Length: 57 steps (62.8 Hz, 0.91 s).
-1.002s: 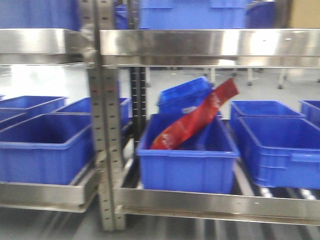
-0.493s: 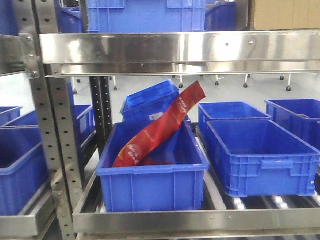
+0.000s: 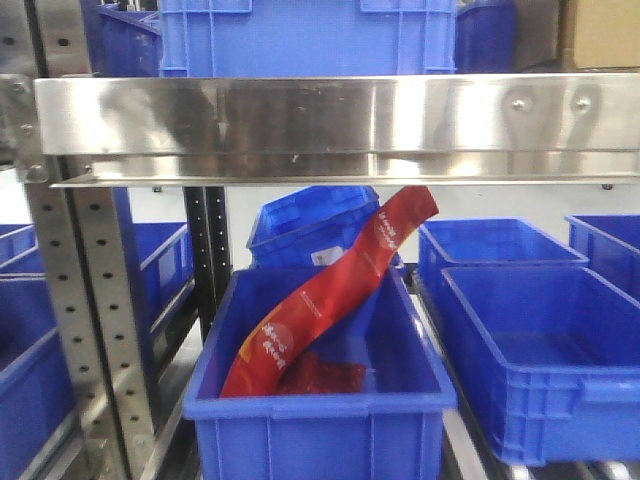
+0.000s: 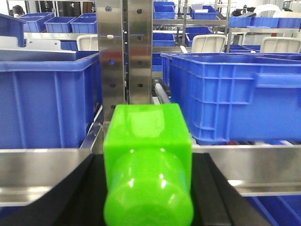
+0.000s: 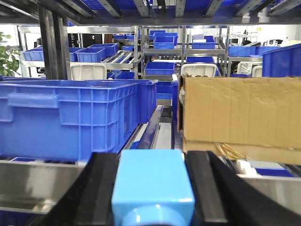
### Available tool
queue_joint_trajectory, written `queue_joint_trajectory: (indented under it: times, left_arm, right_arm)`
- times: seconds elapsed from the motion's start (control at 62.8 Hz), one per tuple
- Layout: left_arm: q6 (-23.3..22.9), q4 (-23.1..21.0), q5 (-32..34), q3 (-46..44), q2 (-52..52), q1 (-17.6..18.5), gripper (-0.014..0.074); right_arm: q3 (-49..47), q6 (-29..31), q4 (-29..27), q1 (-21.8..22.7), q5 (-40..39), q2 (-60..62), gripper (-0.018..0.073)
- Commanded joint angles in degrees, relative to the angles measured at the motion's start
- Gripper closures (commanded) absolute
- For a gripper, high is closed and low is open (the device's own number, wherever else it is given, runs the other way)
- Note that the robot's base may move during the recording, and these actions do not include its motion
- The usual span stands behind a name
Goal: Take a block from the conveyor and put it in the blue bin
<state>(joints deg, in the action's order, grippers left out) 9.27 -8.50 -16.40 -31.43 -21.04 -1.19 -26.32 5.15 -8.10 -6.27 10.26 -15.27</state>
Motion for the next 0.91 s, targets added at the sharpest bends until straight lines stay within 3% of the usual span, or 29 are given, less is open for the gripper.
queue_joint_trajectory:
  times: [0.0, 0.891]
  left_arm:
    - [0.12, -0.03, 1.22, 0.06, 0.22, 0.33, 0.0708]
    - [0.12, -0.03, 1.22, 0.06, 0.22, 0.33, 0.0708]
  right_arm:
    - [-0.46, 0.33, 0.47, -0.11, -0.82, 0.13, 0.0721]
    - [-0.46, 0.33, 0.47, -0.11, -0.82, 0.13, 0.0721]
